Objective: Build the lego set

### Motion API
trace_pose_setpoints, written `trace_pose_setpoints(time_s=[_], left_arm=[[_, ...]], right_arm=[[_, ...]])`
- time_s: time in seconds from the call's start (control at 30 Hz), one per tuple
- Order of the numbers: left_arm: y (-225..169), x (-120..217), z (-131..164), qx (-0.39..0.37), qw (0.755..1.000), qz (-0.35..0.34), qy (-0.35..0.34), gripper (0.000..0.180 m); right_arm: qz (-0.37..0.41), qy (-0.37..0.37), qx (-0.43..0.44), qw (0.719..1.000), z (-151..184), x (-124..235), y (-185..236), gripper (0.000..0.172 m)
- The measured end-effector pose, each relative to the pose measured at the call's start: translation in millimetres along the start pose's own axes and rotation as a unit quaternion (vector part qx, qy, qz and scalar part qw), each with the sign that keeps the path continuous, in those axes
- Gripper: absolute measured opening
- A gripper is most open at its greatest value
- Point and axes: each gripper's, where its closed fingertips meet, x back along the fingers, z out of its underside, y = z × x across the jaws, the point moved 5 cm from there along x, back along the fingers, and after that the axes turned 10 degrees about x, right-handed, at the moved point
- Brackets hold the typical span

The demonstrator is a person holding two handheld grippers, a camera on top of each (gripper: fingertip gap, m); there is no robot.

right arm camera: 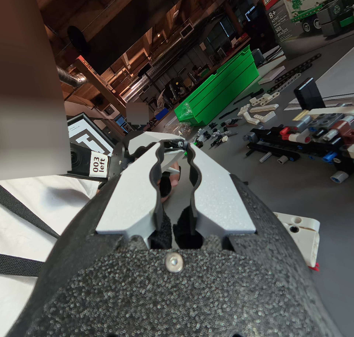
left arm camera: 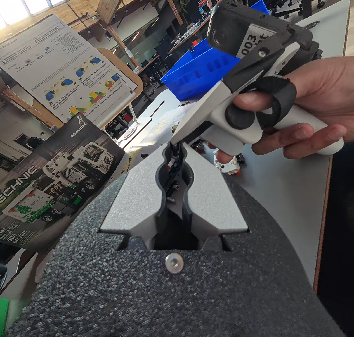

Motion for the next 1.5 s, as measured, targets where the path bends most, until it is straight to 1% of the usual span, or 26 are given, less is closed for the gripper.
trace_pose_setpoints(time_s=[0.1, 0.27, 0.57, 0.83, 0.97, 1.07, 1.13, 1.27, 1.37, 1.4, 1.47, 1.5], left_arm=[[0, -1, 2, -0.002, 1.0, -0.003, 0.011, 0.004], [0, -4, 8, -0.001, 0.999, -0.003, 0.033, 0.004], [-2, -6, 10, -0.006, 0.999, 0.001, 0.045, 0.004], [-3, -8, 12, -0.007, 0.998, -0.012, 0.066, 0.004], [-3, -9, 11, -0.011, 0.997, -0.03, 0.07, 0.005], [-3, -11, 11, 0.002, 0.997, -0.024, 0.07, 0.005], [-3, -11, 9, 0.007, 0.998, -0.025, 0.062, 0.005], [-2, -13, 10, 0.015, 0.998, -0.019, 0.064, 0.004], [0, -16, 11, 0.03, 0.998, 0.0, 0.06, 0.004], [1, -15, 8, 0.035, 0.998, 0.005, 0.048, 0.004], [3, -10, 2, 0.042, 0.999, 0.015, 0.009, 0.004], [2, -8, -2, 0.058, 0.998, 0.037, -0.014, 0.004]], right_arm=[[0.019, 0.003, 0.012, 1.0, 0, 1, -2, 0.021], [0.081, 0.013, 0.065, 0.994, 1, 2, -6, 0.013], [0.101, 0.034, 0.101, 0.989, 3, 4, -5, 0.012], [0.111, 0.039, 0.08, 0.99, 6, 3, -8, 0.011], [0.132, 0.034, 0.106, 0.985, 4, 3, -7, 0.01], [0.142, 0.034, 0.108, 0.983, 3, 4, -8, 0.009], [0.147, 0.03, 0.129, 0.98, 2, 5, -5, 0.009], [0.149, 0.029, 0.114, 0.982, 2, 5, -8, 0.009], [0.146, 0.023, 0.098, 0.984, 0, 6, -11, 0.01], [0.128, 0.017, 0.09, 0.988, -3, 7, -10, 0.011], [0.092, 0.004, 0.053, 0.994, -12, 12, -10, 0.025], [0.055, 0.005, 0.032, 0.998, -16, 15, -8, 0.025]])
